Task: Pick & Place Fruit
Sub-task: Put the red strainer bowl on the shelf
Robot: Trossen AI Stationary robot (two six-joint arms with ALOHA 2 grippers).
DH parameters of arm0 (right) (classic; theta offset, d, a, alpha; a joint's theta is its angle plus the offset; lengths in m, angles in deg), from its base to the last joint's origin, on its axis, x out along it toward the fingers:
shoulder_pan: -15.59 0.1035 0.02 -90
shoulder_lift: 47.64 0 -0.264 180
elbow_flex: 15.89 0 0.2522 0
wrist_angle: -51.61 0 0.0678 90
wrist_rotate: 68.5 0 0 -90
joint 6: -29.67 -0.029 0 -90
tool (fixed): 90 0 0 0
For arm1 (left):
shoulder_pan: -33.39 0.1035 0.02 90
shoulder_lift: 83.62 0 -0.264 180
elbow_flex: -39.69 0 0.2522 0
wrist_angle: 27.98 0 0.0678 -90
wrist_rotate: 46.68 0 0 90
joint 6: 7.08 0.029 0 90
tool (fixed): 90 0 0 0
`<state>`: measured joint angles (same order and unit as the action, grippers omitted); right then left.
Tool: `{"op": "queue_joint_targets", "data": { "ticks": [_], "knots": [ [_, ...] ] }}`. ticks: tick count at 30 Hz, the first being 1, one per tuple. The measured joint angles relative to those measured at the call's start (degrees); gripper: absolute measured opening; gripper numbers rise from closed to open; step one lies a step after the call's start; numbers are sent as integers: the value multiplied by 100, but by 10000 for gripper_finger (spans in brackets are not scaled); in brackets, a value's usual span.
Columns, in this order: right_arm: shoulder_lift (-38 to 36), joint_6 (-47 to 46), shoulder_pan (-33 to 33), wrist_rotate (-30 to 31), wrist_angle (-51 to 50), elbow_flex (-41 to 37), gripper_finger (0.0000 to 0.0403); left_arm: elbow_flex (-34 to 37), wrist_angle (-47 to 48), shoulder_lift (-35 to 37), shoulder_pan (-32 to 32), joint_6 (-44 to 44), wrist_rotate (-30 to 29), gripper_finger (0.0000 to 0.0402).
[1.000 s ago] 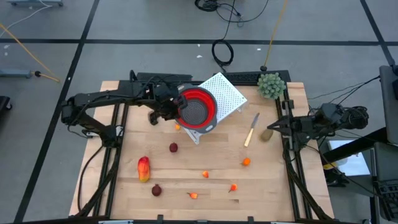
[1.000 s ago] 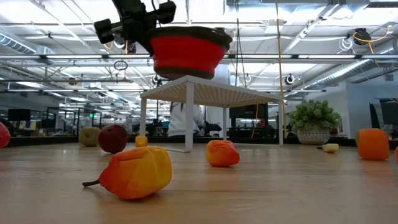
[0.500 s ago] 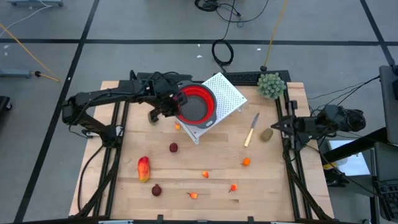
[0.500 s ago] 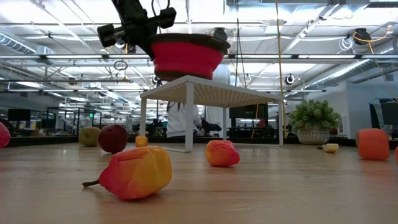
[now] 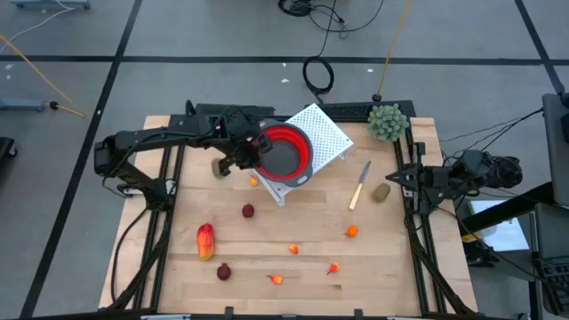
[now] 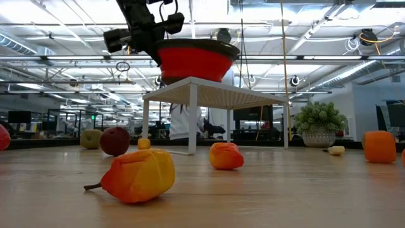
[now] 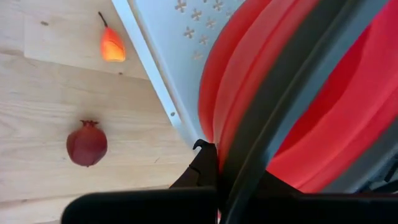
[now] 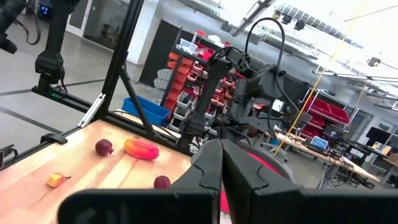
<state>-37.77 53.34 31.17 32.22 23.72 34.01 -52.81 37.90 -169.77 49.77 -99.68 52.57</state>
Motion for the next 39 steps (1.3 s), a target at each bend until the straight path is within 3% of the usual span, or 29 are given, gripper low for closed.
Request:
{"op": "queue_joint_targets", "data": {
  "ticks": [24, 39],
  "knots": [
    [0, -1, 0, 17, -74, 2, 0, 0, -106, -85, 4, 144, 88, 9],
    [0, -1, 1, 17, -74, 2, 0, 2, 100, -85, 0, 354, 146, 125]
  ]
}}
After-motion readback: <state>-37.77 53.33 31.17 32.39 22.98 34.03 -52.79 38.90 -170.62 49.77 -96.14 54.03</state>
